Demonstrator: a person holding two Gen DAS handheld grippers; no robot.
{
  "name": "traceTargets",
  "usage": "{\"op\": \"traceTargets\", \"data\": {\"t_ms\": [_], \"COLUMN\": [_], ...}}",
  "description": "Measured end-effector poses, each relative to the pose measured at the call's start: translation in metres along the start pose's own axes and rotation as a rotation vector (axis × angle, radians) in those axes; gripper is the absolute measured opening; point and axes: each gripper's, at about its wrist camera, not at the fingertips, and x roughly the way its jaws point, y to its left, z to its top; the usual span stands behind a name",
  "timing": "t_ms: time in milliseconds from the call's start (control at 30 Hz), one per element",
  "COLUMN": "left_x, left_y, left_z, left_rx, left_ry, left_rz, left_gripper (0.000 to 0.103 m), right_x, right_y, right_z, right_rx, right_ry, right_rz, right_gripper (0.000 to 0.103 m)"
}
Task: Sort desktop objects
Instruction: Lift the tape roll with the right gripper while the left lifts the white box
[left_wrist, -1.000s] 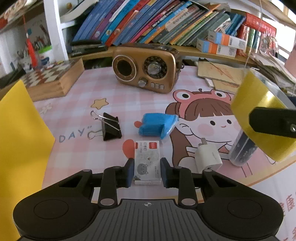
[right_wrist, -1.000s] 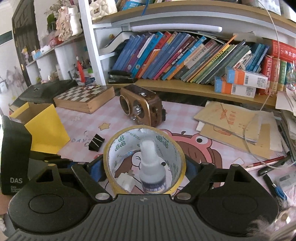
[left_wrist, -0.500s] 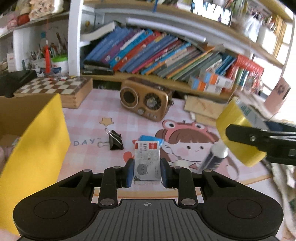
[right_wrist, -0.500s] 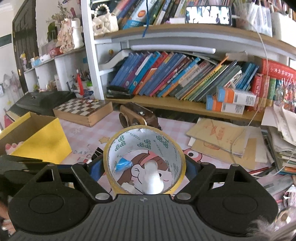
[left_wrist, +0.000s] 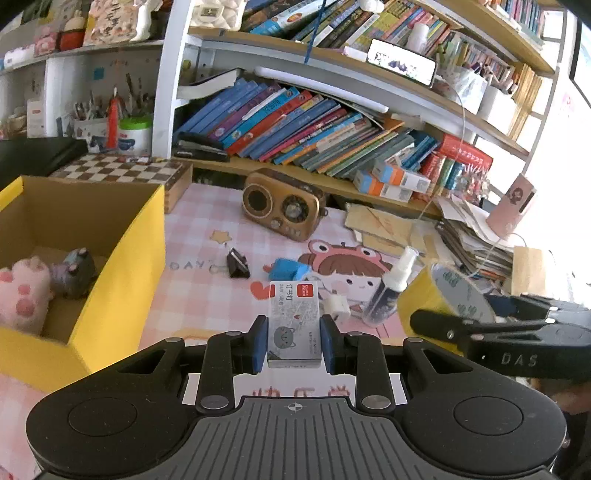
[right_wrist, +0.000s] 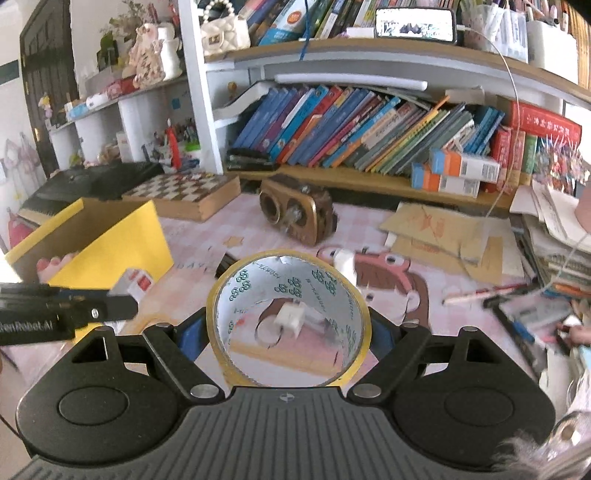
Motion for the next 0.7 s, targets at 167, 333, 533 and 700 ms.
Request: {"op": "traceTargets", "data": {"t_ms": [167, 333, 533, 700], "left_x": [-0.014, -0.025, -0.039, -0.051], "left_y": [0.008, 0.015, 0.021, 0.033], "left_z": [-0.014, -0.028, -0.04, -0.048], "left_rx": [-0.011, -0.021, -0.02, -0.044], "left_ry": [0.019, 0.041, 0.052, 0.067], "left_rz": [-0.014, -0.04, -0.075, -0.101], "left_gripper": [0.028, 0.028, 0.028, 0.028], "right_x": [-0.01, -0.02, -0.03, -0.037], "right_y": [0.018, 0.035, 0.057, 0.078], "right_z": [-0.016, -0.029, -0.041, -0.048], "right_rx": [0.001, 0.009, 0.005, -0.002], "right_ry": [0.032, 0.061, 0.091, 0.101], "right_rz": [-0.002, -0.005, -0.016, -0.013], "right_gripper": [0.083, 0.083, 0.083, 0.083]}}
